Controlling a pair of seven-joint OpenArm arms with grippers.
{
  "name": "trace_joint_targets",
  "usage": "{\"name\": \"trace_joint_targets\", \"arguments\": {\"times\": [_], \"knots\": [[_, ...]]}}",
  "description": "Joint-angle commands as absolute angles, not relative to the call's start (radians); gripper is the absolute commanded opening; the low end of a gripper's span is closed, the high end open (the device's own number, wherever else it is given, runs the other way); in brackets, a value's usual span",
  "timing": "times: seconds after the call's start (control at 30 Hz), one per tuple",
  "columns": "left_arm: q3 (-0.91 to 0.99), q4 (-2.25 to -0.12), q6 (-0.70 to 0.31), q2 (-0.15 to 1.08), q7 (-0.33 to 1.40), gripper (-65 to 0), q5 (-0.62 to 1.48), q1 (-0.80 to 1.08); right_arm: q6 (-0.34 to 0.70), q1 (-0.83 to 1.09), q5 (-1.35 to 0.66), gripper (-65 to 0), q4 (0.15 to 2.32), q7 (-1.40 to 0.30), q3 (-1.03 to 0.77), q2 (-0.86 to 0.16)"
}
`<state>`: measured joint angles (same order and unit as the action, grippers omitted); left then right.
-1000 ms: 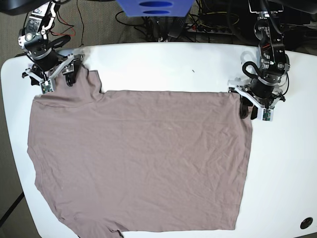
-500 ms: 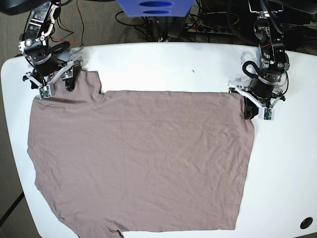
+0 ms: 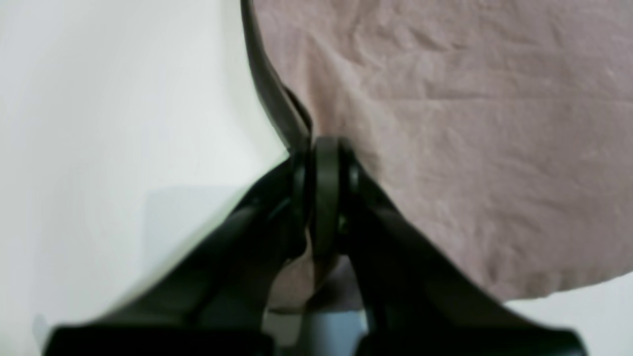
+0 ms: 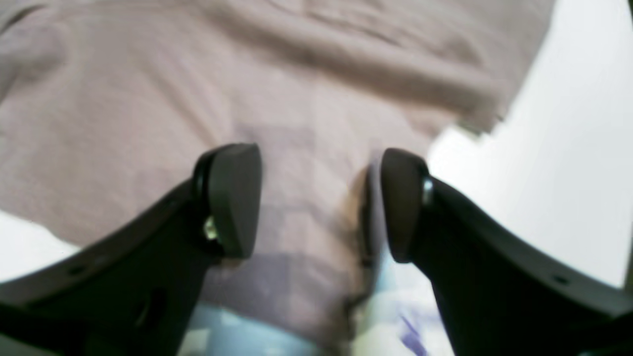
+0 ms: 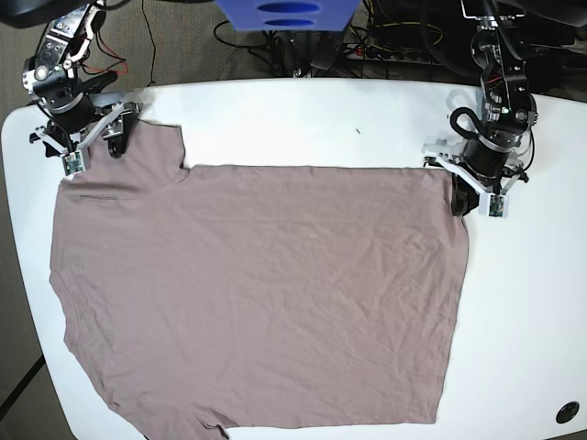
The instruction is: Fold the T-shirt properly
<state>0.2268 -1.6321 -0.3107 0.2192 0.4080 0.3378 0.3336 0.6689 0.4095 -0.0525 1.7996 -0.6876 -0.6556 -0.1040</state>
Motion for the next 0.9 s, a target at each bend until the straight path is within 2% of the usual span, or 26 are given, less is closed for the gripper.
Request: {"name": "trace_joint_targets", "arguments": {"times": [0.0,0.43,0.57,0.87], "knots": [[0.24,-1.638,-0.307,0.224,0.461,-65.0,0.318,0.353,0.69,0.383,-0.061,-28.0,1.839,-0.703,-0.706,-0.086],[0.251,-1.641,-0.307,0.225,0.448,-64.8,0.323,0.347,0.69,0.365,-0.068,-27.9,1.838,-0.758,-0.683,-0.082],[0.245,-1.644,-0.308,0.225,0.44,-64.3,0.325,0.345,0.698,0.377,-0.115,-27.7,1.83,-0.727,-0.643,-0.089],[0.245,-1.645,-0.309,0.225,0.444,-64.3,0.33,0.346,0.698,0.377,-0.133,-28.3,1.831,-0.697,-0.682,-0.083]]}}
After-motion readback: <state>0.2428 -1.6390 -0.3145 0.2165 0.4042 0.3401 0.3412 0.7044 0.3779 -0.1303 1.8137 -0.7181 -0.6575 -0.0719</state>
